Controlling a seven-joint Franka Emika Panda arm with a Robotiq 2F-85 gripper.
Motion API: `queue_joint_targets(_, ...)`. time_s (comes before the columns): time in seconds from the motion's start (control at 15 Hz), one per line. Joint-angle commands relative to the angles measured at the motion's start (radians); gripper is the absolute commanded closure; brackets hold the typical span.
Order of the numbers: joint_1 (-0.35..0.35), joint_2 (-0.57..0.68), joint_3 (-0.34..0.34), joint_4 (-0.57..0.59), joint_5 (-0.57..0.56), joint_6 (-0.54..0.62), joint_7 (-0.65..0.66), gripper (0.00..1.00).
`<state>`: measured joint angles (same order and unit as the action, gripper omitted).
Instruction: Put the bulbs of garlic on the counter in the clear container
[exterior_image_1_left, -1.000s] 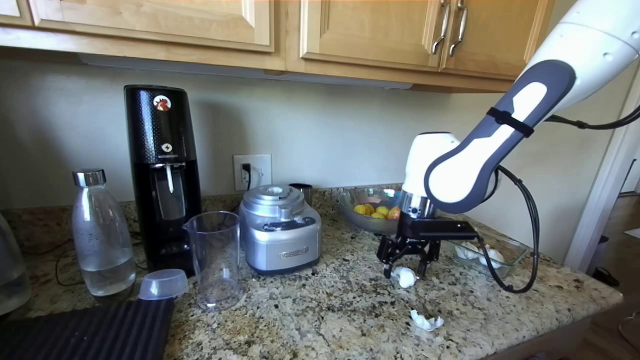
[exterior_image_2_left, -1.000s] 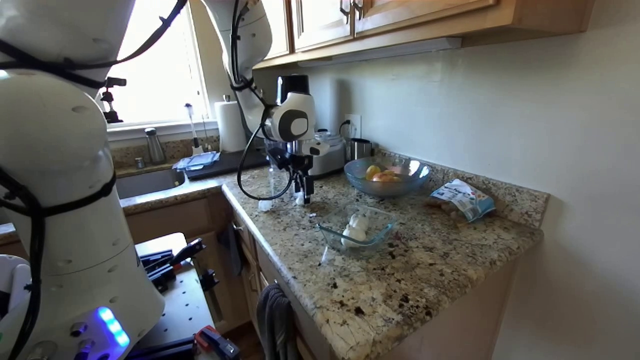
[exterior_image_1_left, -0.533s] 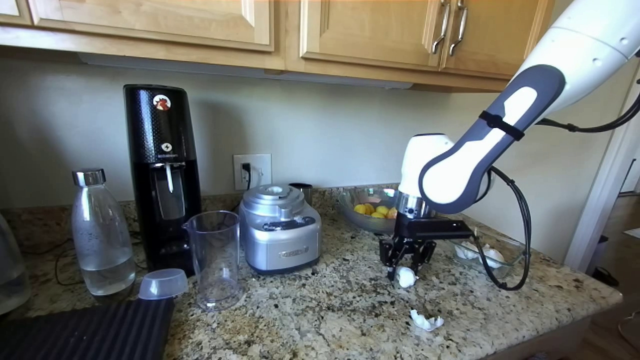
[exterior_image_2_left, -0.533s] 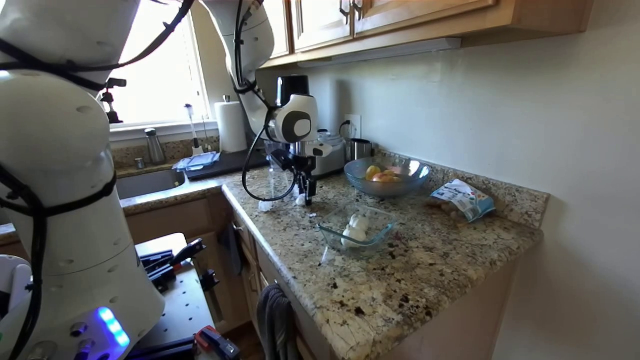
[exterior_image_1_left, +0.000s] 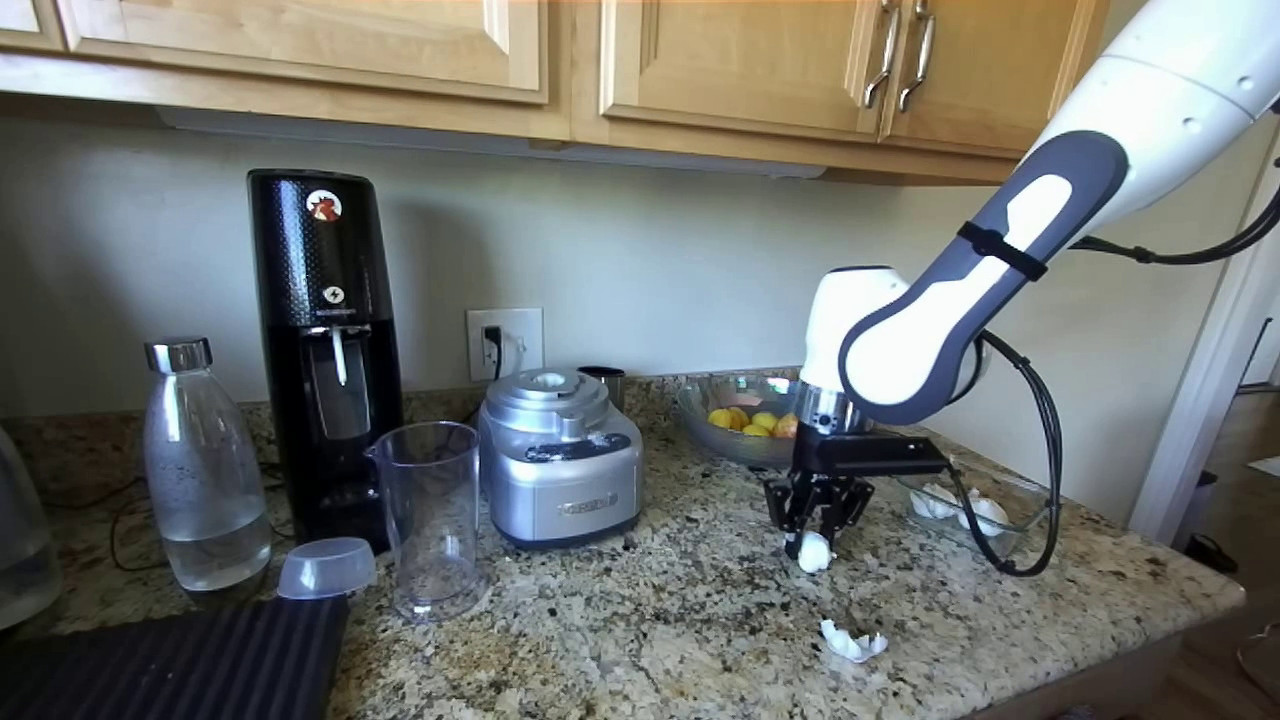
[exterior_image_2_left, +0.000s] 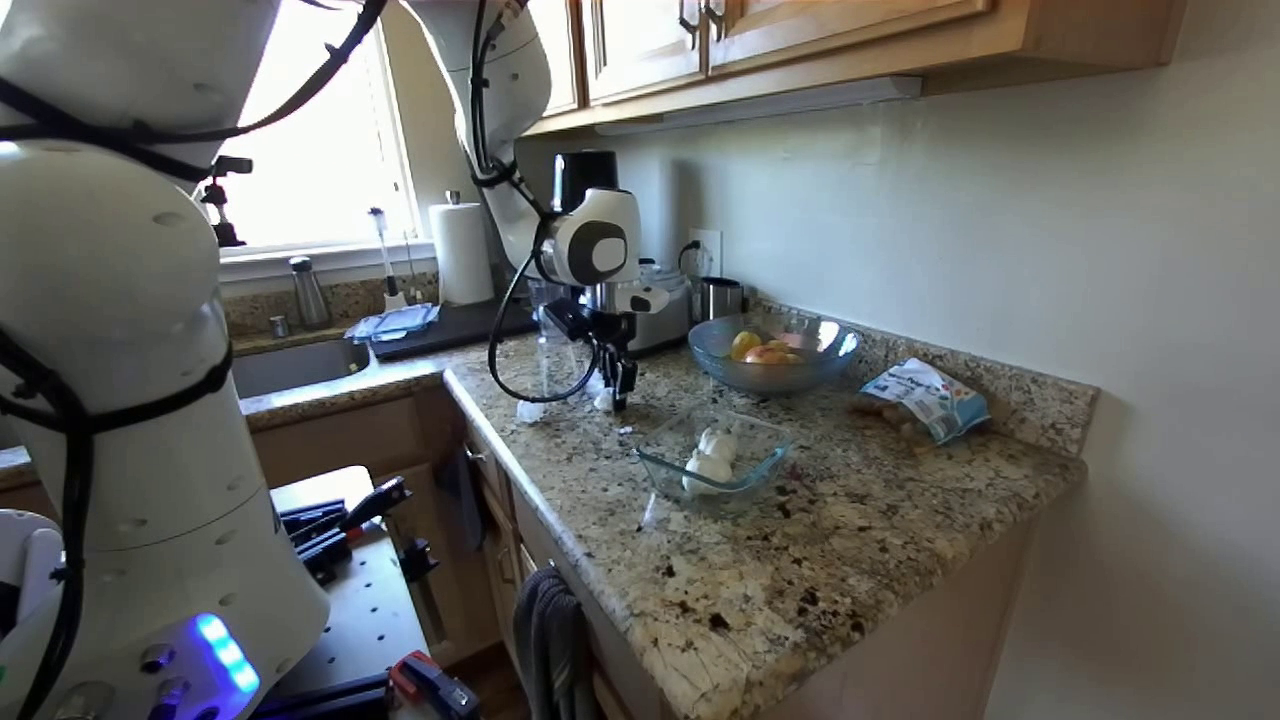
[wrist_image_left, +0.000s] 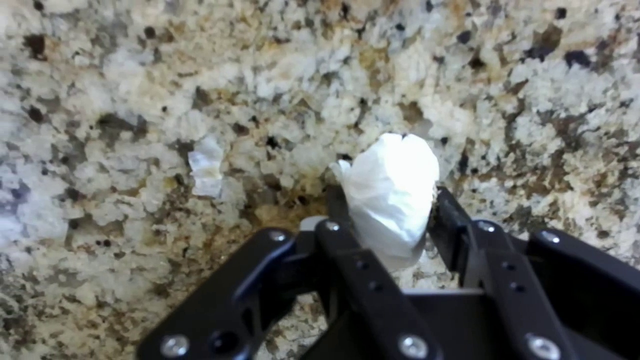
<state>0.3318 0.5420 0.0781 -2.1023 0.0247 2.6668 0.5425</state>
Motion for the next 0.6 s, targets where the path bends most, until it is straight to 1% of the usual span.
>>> queue_joint_targets(0.0,-0.001,-0.101,-0.01,-0.044,0.02,-0.077,-0.017,0.81)
queue_joint_targets(0.2,-0.022,-0.198,-0.011,-0.082,0.029,-0.091,-0.017,0.81)
queue_joint_targets(0.33,-0.016,-0.262,-0.045,-0.105,-0.003,-0.083,0.027,0.81)
queue_joint_targets(0.47,-0.01,-0.304,-0.091,-0.118,-0.044,-0.068,0.102,0.81)
queue_joint_targets(0.53,-0.018,-0.322,-0.102,-0.125,-0.054,-0.069,0.126,0.81)
